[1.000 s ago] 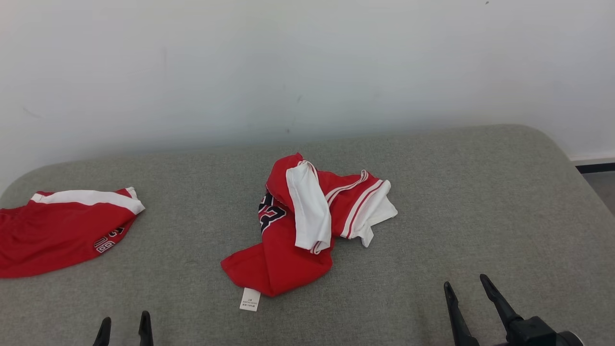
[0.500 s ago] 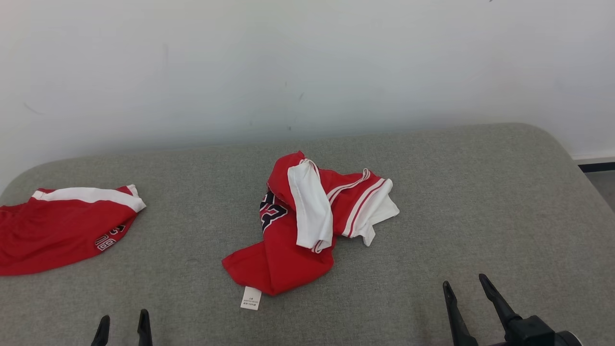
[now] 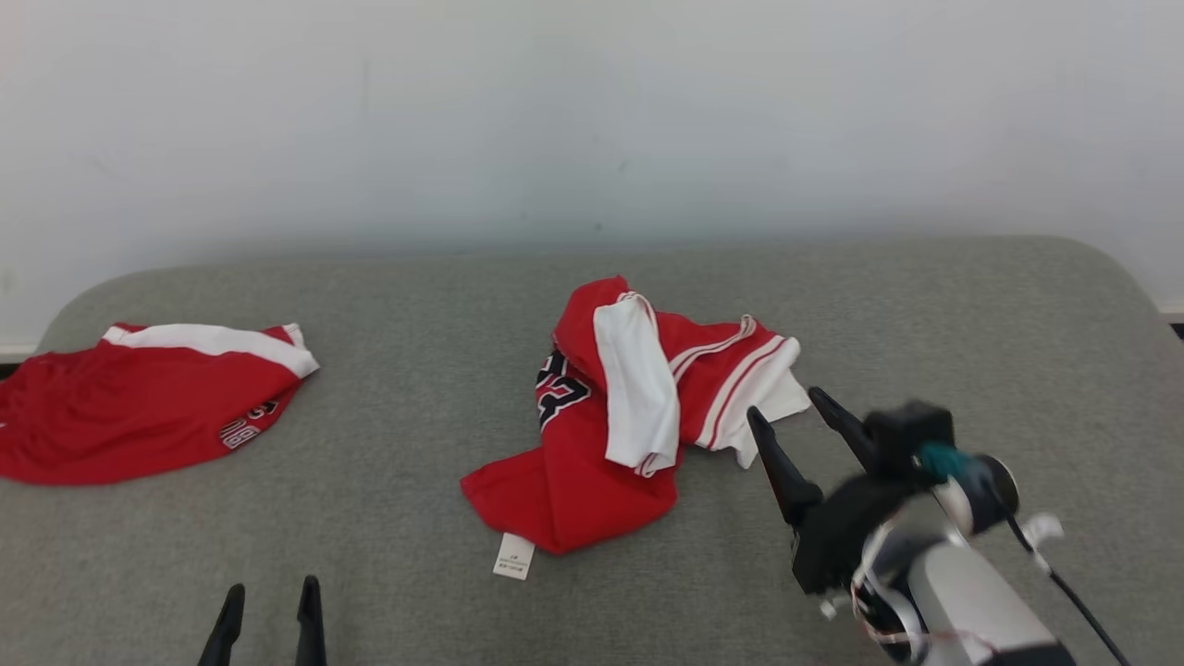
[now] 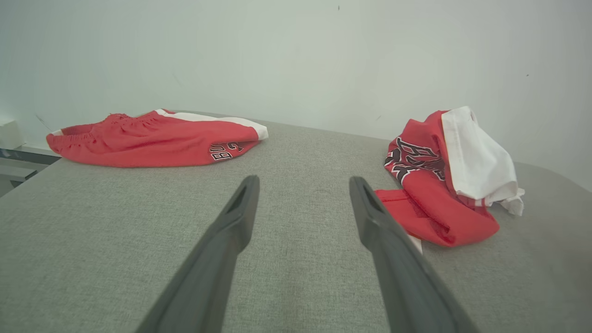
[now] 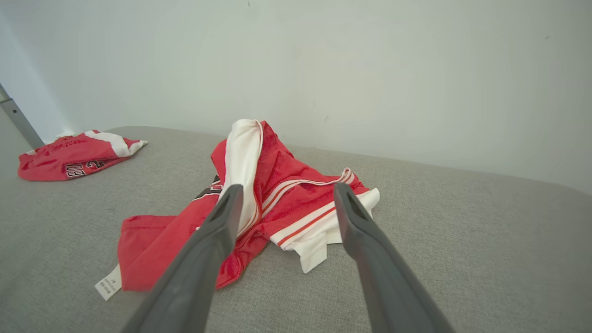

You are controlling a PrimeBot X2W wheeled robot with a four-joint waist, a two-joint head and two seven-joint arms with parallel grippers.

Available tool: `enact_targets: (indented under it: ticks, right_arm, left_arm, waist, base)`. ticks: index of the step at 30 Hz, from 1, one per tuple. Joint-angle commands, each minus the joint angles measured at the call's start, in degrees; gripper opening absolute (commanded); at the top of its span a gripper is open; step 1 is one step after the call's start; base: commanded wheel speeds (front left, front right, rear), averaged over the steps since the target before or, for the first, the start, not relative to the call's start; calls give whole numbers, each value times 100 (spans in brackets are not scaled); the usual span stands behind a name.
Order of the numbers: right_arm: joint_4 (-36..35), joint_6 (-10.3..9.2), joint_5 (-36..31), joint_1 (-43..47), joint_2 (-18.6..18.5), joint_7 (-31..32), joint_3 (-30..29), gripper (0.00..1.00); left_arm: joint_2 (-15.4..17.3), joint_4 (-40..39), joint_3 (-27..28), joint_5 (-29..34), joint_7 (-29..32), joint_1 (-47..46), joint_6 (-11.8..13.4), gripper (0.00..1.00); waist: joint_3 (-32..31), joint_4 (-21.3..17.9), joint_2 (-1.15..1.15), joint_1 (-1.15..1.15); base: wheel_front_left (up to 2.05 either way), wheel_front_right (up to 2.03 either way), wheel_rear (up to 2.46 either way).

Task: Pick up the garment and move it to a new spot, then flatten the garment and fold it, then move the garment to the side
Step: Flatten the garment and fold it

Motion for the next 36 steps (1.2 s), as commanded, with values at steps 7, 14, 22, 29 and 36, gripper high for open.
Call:
enact_targets:
  ticks: [7, 14, 22, 29, 36]
  right_arm:
    - [1673, -14, 861, -1480, 235, 1136, 266, 100]
    - [3084, -13, 779, -2379, 378, 1390, -170, 100]
    - [4020, -13, 634, -2957, 383, 1383, -100, 100]
    - [4234, -13, 373, -3405, 405, 764, 70, 0]
    - [3771, -14, 600, -4011, 500, 492, 807, 0]
  left_arm:
    - [4, 33, -363, 12, -6, -221, 12, 100]
    - [4, -8, -710, -33, -6, -348, 12, 100]
    - [4, -34, -957, -58, -6, -467, 11, 100]
    - [2, -56, -959, 1, -6, -527, 11, 100]
    - [35, -57, -817, 22, -6, -402, 11, 100]
  waist:
    - [229, 756, 0, -1]
    - [455, 1226, 0, -1]
    - [645, 1533, 0, -1]
    - [607, 1518, 0, -1]
    - [359, 1289, 0, -1]
  base:
    - [0, 0, 0]
    - [0, 0, 0]
    - [0, 0, 0]
    - [0, 0, 0]
    - [0, 0, 0]
